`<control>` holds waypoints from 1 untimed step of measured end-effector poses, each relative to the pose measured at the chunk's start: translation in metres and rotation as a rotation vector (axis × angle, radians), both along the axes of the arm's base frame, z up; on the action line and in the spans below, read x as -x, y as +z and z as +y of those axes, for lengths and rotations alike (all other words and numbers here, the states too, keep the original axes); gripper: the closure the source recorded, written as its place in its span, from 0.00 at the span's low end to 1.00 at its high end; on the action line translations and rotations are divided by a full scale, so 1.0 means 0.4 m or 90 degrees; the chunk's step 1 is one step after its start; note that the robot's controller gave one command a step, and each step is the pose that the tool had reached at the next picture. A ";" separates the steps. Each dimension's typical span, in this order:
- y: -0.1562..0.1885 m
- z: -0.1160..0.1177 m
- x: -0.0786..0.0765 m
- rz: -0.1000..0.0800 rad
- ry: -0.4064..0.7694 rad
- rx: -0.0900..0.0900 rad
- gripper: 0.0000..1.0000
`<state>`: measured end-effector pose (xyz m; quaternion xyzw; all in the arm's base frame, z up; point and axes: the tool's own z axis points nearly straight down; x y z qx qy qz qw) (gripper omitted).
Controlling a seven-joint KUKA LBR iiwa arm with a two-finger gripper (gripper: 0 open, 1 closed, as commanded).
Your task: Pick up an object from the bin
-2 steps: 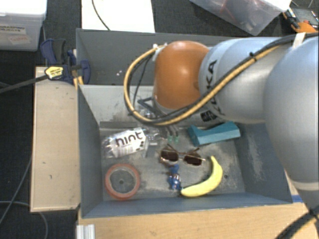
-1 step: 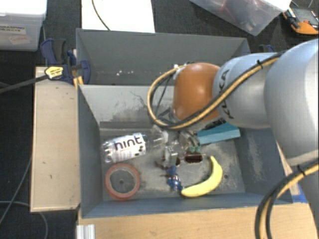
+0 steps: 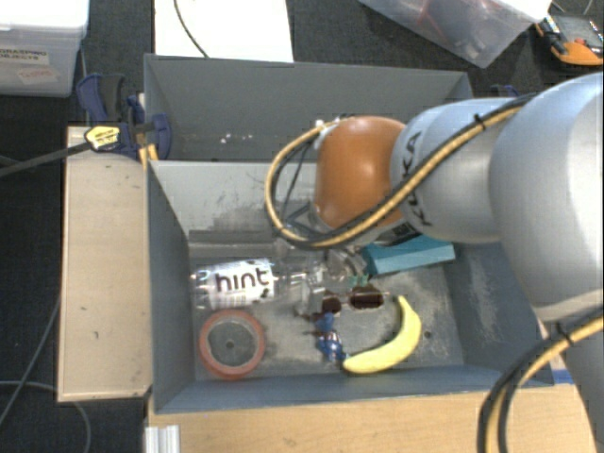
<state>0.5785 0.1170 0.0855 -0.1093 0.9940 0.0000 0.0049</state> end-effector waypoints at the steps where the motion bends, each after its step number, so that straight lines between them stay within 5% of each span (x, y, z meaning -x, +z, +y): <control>1: -0.037 0.022 0.004 0.000 0.036 0.000 0.00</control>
Offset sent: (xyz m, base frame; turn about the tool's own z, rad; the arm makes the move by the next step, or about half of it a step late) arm 0.0004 0.0133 0.0404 0.0160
